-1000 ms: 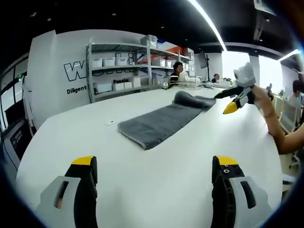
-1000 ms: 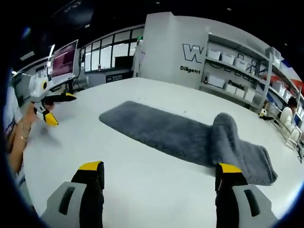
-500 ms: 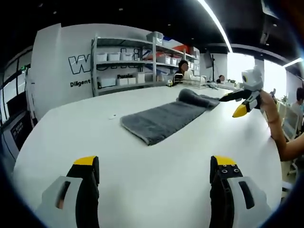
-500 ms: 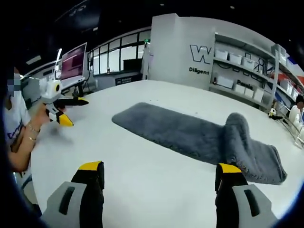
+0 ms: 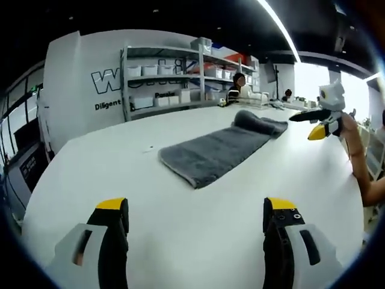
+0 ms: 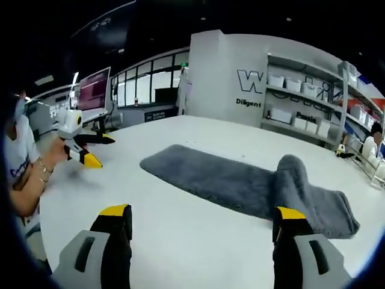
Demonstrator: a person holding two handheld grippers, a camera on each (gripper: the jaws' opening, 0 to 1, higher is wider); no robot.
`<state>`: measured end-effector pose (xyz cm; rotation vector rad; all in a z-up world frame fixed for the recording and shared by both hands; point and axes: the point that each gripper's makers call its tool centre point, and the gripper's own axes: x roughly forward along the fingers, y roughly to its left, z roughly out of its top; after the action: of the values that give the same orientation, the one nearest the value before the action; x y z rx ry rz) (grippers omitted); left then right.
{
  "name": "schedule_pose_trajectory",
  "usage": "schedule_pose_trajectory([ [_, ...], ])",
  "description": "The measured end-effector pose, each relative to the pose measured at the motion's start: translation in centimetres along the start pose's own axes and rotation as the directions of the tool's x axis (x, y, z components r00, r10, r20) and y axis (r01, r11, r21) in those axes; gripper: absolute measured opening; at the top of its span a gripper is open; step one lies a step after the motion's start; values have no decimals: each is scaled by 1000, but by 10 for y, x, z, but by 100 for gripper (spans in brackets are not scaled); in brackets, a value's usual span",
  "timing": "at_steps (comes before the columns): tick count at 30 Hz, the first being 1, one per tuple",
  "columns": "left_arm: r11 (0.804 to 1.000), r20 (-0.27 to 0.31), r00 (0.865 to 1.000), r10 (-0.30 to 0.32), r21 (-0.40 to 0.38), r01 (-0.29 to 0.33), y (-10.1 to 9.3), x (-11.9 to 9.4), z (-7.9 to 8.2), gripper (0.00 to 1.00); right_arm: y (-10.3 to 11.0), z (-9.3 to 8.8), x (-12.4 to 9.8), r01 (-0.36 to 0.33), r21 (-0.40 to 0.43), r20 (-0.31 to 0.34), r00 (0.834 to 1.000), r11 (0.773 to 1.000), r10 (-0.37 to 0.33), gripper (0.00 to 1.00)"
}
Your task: Open the folded towel by lifting each exposed corner and separating the folded layers until the towel lies flat within the target outline without major curled edges
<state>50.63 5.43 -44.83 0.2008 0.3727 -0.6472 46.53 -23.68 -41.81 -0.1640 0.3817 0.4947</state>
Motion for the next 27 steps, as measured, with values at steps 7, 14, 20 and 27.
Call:
schedule_pose_trajectory([
  [7,998,24,1000,6,68,-8,0,17,26,82,8,5,-2,-41,14,26,999,999,41,100],
  [14,999,60,998,15,37,-17,2,48,42,69,15,19,-7,-86,24,98,992,996,83,100],
  [20,997,27,1000,-9,74,7,0,68,41,47,27,24,-6,-144,34,122,983,989,139,100],
  [27,998,-10,1000,21,-51,-21,10,99,32,41,31,20,-3,-156,34,105,983,987,152,100],
])
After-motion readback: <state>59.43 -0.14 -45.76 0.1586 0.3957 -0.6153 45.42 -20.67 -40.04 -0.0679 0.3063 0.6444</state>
